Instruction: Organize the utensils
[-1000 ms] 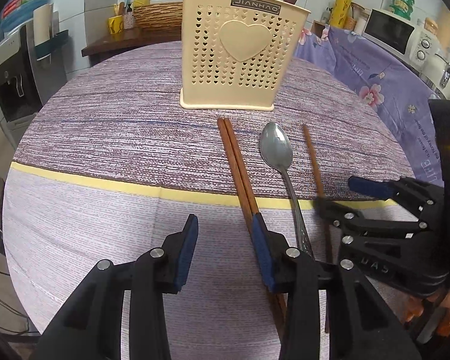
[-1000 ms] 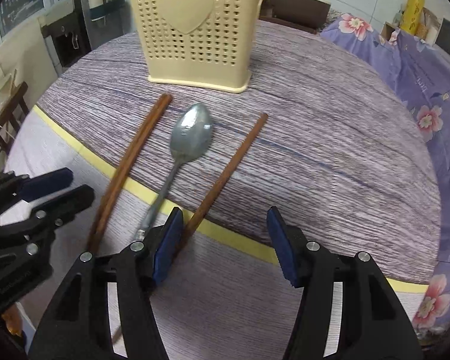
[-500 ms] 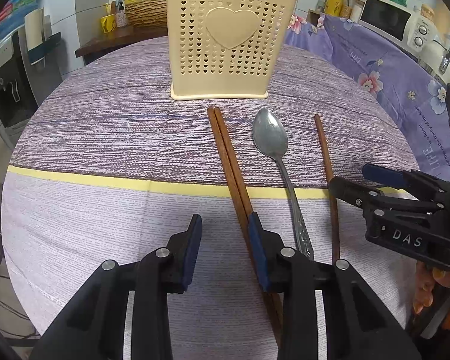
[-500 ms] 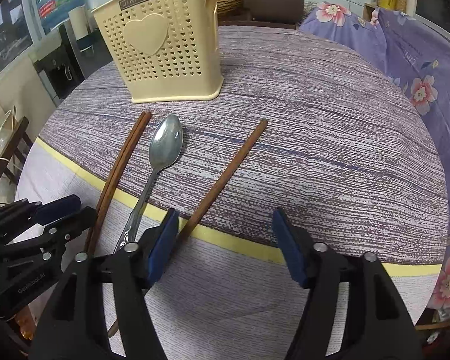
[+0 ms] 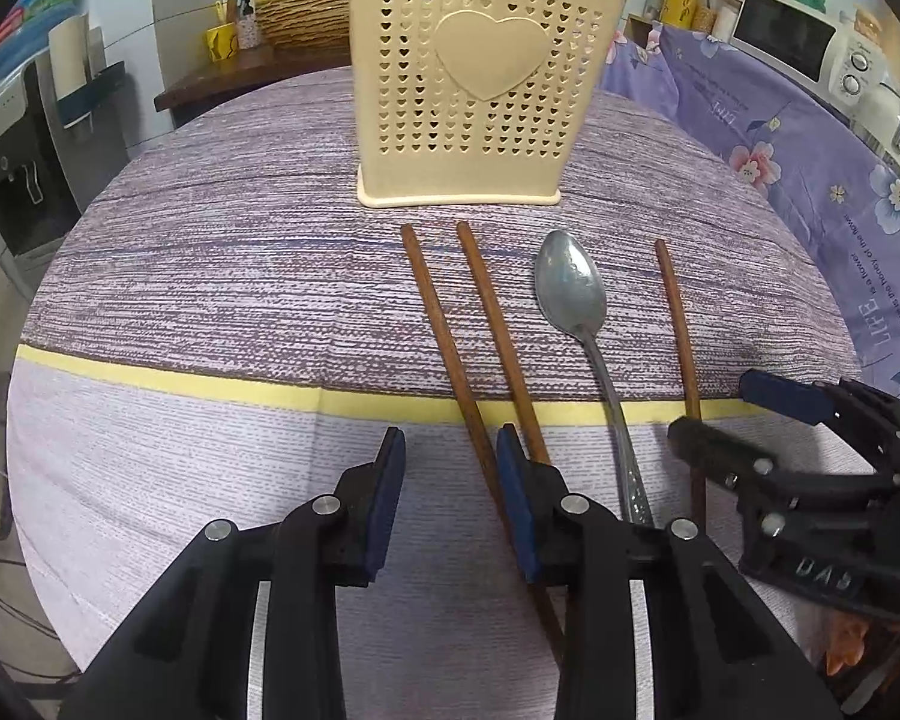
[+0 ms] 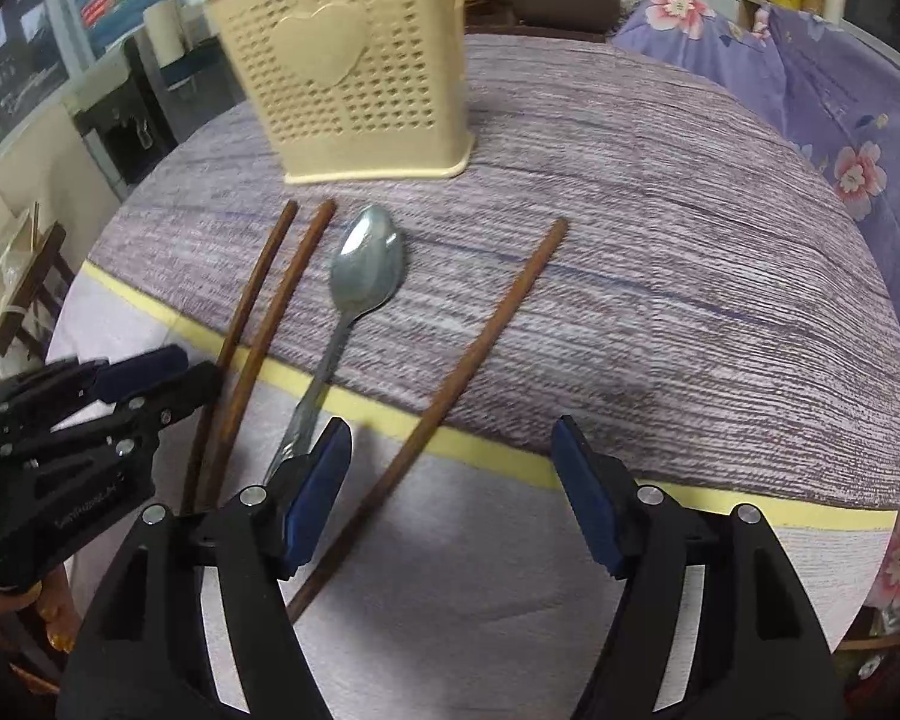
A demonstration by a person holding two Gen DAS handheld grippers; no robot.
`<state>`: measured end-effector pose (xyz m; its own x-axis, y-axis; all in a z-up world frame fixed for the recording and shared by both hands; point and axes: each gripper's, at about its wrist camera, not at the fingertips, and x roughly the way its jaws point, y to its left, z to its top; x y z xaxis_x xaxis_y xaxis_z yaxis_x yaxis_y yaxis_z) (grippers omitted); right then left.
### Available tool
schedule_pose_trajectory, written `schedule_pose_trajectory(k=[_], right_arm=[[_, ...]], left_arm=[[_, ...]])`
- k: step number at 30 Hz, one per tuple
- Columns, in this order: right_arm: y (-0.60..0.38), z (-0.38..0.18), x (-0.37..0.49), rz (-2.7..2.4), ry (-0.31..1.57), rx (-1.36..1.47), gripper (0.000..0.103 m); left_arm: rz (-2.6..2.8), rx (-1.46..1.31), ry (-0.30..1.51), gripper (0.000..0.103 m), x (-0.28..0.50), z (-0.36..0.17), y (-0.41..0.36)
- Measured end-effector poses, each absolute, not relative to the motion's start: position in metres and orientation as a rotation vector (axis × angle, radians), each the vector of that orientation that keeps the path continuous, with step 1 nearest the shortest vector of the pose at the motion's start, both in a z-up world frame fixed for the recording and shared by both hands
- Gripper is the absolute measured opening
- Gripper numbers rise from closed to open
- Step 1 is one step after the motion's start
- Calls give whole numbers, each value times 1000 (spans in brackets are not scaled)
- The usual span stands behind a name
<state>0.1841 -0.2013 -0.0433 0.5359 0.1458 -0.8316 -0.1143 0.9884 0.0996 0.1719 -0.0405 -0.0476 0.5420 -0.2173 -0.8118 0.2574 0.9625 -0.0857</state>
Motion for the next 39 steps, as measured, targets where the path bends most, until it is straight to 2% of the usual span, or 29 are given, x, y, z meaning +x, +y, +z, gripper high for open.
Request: schedule_pose_trajectory(k=[13,21,29,36,39], right_arm=[[-166,-44,153,169,1055,-132,69],[-203,-40,144,136,1105,-230,69],[-244,-41,156,111,1108,-132,71],[-248,-20,184,163,886,28,71],[-257,-24,213,152,899,95,70]], left_arm=[[-301,79,956,32,159,-48,-49],[-313,71,972,33,152,-47,-32],[-320,32,990,34,156,-47,-21],[-253,-84,948,34,191,-36,-9],[-207,-86,942,34,209,-34,-11]])
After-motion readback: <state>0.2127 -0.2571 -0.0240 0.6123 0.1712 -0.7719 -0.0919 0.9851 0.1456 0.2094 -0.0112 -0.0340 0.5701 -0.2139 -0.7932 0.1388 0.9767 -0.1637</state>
